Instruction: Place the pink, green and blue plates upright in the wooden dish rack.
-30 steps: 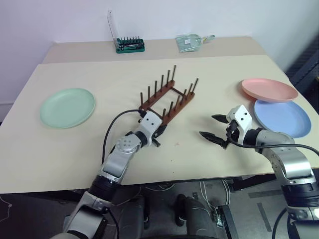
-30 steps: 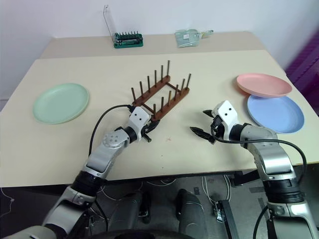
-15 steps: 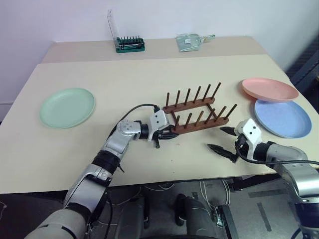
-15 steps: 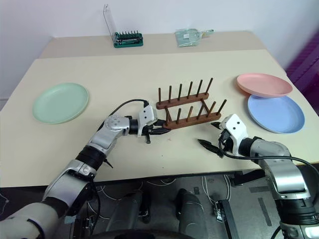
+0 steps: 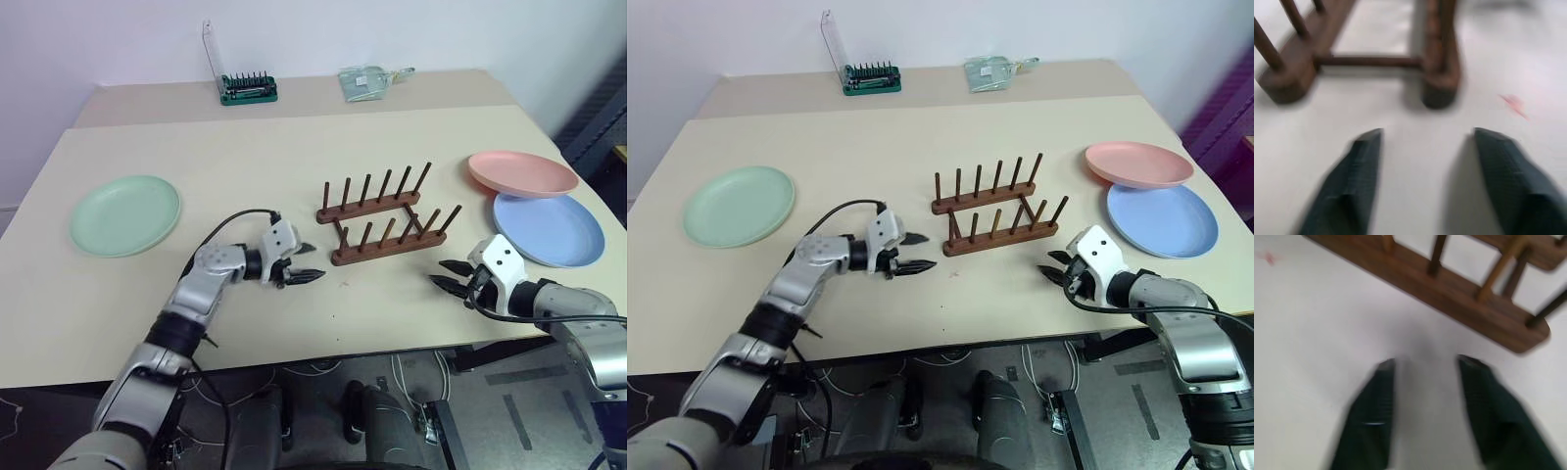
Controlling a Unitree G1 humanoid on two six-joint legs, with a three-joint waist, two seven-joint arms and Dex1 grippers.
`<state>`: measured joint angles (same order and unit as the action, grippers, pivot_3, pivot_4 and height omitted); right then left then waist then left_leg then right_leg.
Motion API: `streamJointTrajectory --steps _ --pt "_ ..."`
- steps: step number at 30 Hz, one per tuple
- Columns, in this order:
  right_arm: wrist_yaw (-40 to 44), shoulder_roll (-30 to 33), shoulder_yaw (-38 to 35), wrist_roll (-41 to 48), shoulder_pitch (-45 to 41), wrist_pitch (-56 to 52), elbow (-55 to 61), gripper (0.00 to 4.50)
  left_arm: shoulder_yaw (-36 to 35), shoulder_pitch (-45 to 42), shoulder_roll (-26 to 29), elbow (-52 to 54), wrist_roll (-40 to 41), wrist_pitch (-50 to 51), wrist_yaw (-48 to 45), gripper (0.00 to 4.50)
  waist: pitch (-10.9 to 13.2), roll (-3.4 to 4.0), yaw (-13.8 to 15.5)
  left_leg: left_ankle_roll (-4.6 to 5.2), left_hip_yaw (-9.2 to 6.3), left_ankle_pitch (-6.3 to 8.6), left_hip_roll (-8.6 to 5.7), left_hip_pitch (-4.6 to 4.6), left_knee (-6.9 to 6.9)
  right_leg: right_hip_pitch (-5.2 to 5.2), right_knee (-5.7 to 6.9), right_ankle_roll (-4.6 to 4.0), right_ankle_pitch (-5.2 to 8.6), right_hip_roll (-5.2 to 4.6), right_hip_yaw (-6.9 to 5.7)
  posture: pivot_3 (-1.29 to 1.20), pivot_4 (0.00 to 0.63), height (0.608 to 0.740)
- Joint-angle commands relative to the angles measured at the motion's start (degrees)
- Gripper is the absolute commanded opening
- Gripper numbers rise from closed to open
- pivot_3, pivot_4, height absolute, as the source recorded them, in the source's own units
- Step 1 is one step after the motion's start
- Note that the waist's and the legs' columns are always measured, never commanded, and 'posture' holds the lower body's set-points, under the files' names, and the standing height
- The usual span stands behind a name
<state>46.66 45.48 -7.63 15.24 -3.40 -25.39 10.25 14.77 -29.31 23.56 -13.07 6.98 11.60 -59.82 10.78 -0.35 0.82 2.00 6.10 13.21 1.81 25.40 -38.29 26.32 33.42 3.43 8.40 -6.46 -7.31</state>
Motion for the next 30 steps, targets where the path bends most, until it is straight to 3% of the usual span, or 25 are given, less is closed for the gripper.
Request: streamJointTrajectory --steps 1,5,11,17,30 --pt "0.06 1.25 0.86 -2.23 -2.13 1.86 -1.49 0.00 5.14 2.27 -0.99 9.58 0.05 6.73 -1.13 0.95 0.00 0.01 0.22 0.00 0.00 0.00 -0.02 0.01 -0.01 -0.01 -0.01 0.00 0.00 -0.02 0.00 0.00 0.150 0.730" --pt "-0.84 1.29 3.00 -5.35 -4.20 2.54 -4.07 0.00 8.69 1.22 -4.88 9.69 -4.41 6.94 4.08 0.95 0.00 0.00 1.27 0.01 0.01 0.01 -0.09 0.02 -0.09 -0.06 -0.02 0.02 0.00 -0.09 0.01 0.00 0.150 0.730" --pt "-3.05 -0.78 7.04 -9.40 -9.14 3.60 -9.03 0.00 12.49 -1.69 -6.91 -0.03 -15.36 0.78 15.23 0.95 -0.09 -0.02 1.38 0.01 -0.02 0.00 -0.06 -0.04 -0.17 -0.14 0.01 0.02 -0.01 -0.06 -0.01 0.00 0.150 0.730" --pt "-11.05 -5.81 12.14 -17.68 -18.84 9.55 -21.18 0.00 9.31 -5.21 -9.92 -8.73 -16.87 0.54 24.91 0.95 -0.29 0.00 1.19 -0.10 -0.12 0.08 0.07 -0.02 -0.56 -0.29 0.09 0.02 -0.05 0.02 -0.09 0.00 0.150 0.730" --pt "-17.06 -13.45 15.05 -23.46 -35.16 21.16 -43.83 0.00 6.55 -9.99 -11.37 -20.38 -16.67 -1.81 34.28 0.95 -0.36 0.07 -0.61 0.06 -0.10 0.03 0.07 -0.04 -0.61 -0.26 0.32 0.01 -0.09 -0.01 -0.10 0.00 0.150 0.730"
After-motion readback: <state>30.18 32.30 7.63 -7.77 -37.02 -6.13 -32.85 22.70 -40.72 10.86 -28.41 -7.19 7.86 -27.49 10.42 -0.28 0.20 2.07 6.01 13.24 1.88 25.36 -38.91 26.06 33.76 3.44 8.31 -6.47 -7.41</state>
